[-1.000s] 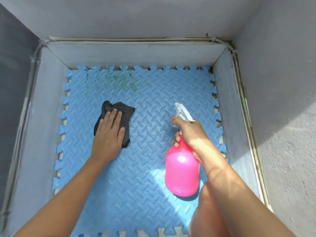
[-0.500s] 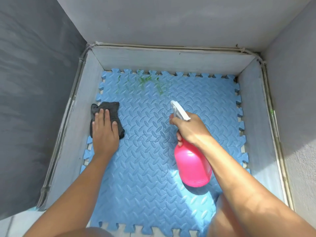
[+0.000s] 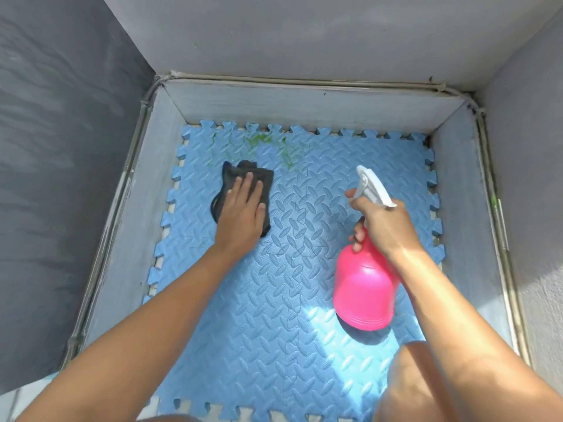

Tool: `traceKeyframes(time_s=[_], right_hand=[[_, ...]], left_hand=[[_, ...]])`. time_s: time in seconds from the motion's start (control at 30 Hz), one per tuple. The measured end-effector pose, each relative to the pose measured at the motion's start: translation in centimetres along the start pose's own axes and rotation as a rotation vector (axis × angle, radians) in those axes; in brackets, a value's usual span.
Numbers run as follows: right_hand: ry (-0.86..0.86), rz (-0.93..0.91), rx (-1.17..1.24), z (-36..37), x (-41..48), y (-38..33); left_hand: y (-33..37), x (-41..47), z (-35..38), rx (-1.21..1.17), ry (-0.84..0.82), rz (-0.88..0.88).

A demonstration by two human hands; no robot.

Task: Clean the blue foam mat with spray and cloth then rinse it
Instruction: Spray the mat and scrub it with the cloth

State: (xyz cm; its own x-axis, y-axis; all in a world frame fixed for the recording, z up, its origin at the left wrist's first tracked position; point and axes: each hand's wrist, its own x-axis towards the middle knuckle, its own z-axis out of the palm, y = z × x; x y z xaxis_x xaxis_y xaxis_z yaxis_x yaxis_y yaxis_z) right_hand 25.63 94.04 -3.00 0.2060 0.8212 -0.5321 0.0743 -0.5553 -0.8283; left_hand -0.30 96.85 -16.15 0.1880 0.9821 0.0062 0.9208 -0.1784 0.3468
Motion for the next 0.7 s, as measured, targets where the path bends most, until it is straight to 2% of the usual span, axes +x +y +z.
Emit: traceKeyframes(time_s=[0.1, 0.2, 0.27, 0.4, 0.5, 0.6, 0.63, 0.7], right_hand=[[0.007, 0.004, 0.046, -0.4, 0.3, 0.3], [0.014, 0.032, 0.071, -0.8, 1.1, 0.5], [0.026, 0.048, 0.082, -1.1, 1.5, 0.6], [0.030, 0.041, 0.085, -0.7, 1.5, 0.9], [-0.007, 0.029, 0.021, -0.1, 1.6, 0.8], [-0.086, 0.053, -0.071, 1.0, 2.2, 0.5], [-0.119, 0.062, -0.118, 1.4, 2.3, 0.3], [-0.191, 0.060, -0.205, 2.5, 2.3, 0.0]], left_hand=[[5.7, 3.3, 2.5, -0.011, -0.137, 0.413], [10.7, 7.4, 4.6, -0.025, -0.223, 0.540], [11.6, 10.8, 4.7, -0.032, -0.220, 0.469], [6.3, 15.0, 2.4, 0.006, -0.137, 0.132], [0.9, 14.0, 0.7, 0.041, -0.060, 0.042], [-5.5, 11.8, -1.3, 0.073, 0.099, -0.205], [-7.7, 11.0, -2.1, 0.059, 0.116, -0.288], [-10.9, 9.6, -3.4, 0.040, 0.085, -0.343]])
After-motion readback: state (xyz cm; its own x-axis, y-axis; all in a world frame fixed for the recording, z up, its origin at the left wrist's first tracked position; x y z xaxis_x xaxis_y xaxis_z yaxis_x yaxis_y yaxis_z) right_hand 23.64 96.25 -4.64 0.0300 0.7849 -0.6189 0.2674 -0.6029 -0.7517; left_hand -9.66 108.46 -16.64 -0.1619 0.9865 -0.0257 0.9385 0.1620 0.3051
